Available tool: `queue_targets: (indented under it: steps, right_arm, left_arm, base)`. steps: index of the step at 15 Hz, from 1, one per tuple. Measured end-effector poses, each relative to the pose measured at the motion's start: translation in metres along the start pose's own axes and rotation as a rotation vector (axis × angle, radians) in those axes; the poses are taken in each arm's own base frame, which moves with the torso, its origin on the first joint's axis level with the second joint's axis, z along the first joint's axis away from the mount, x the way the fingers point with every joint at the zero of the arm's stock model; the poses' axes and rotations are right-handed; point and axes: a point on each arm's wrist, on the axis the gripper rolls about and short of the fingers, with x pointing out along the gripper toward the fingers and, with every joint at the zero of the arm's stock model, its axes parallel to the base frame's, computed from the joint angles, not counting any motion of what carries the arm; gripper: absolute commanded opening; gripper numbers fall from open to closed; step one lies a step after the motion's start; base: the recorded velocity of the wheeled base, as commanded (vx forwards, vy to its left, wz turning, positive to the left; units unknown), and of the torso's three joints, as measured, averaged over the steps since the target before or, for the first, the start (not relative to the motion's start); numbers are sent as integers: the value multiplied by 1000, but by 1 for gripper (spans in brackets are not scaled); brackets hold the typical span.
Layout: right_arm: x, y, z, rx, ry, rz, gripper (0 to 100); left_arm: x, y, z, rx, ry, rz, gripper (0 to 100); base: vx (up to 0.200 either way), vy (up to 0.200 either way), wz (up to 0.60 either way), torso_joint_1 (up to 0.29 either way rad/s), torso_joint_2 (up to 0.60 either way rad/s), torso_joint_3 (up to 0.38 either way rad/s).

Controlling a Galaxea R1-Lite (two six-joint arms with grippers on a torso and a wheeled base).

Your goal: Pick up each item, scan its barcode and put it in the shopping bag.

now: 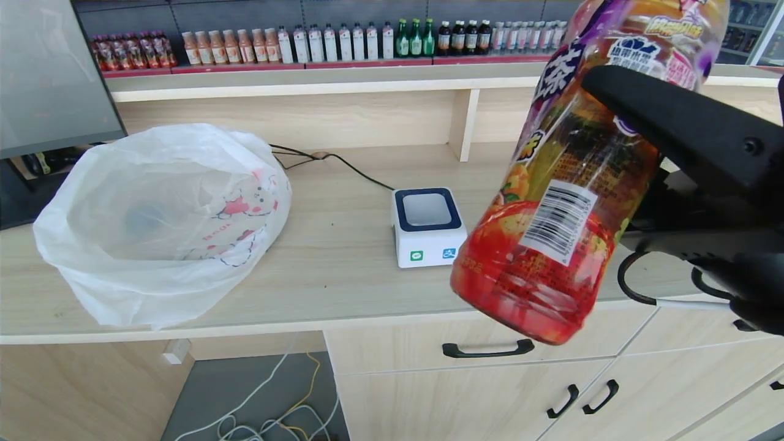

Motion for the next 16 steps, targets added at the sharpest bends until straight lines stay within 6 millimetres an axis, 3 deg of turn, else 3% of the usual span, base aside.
queue_targets:
  steps: [16]
  right_arm:
    - [1, -11, -14, 4, 57, 8, 0]
  left_arm:
    - [0, 0, 0, 0, 0, 0, 100]
  base:
    - [0, 0, 0, 0, 0, 0]
